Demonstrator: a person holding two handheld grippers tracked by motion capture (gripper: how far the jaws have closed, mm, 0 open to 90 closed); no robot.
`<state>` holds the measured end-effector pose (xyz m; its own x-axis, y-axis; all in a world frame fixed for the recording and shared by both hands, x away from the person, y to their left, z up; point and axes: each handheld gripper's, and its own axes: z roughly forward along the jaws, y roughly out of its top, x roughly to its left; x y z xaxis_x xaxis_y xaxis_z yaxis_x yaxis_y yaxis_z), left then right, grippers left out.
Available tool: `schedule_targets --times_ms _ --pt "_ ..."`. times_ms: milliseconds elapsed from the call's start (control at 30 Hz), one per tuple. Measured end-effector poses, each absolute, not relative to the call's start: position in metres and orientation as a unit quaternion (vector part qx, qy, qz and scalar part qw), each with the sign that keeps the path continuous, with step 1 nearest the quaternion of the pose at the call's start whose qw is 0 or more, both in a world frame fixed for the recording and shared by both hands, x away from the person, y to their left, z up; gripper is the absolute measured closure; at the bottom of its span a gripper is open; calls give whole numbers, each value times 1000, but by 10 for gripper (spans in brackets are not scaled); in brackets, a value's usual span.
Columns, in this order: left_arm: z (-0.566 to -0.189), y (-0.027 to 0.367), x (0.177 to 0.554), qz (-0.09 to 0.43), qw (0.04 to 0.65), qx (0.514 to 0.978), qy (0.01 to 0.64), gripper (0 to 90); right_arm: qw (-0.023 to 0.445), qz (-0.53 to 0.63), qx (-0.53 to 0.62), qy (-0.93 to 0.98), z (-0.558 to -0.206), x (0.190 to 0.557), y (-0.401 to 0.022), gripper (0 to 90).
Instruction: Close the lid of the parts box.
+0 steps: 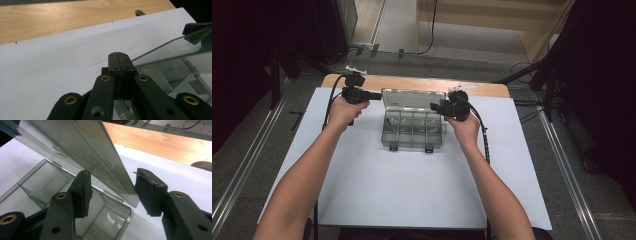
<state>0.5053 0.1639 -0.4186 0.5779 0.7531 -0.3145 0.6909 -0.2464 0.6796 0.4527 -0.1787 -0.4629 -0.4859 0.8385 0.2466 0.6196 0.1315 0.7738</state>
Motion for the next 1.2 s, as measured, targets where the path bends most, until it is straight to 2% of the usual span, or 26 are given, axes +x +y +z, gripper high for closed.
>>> schedule_targets --times_ms 167,467,867,1000,1200 --pt "-413 154 504 39 419 791 445 895 123 440 487 744 -463 452 -179 474" --pt "-413 147 501 38 419 797 433 894 107 437 491 746 -462 450 -180 361" --pt "-412 147 496 29 428 797 426 879 84 425 494 754 -460 434 -186 320" --pt "-413 147 493 28 424 802 420 880 72 427 495 754 -460 424 -192 346" --pt "-414 148 490 22 425 802 420 880 51 425 488 761 -457 412 -201 468"
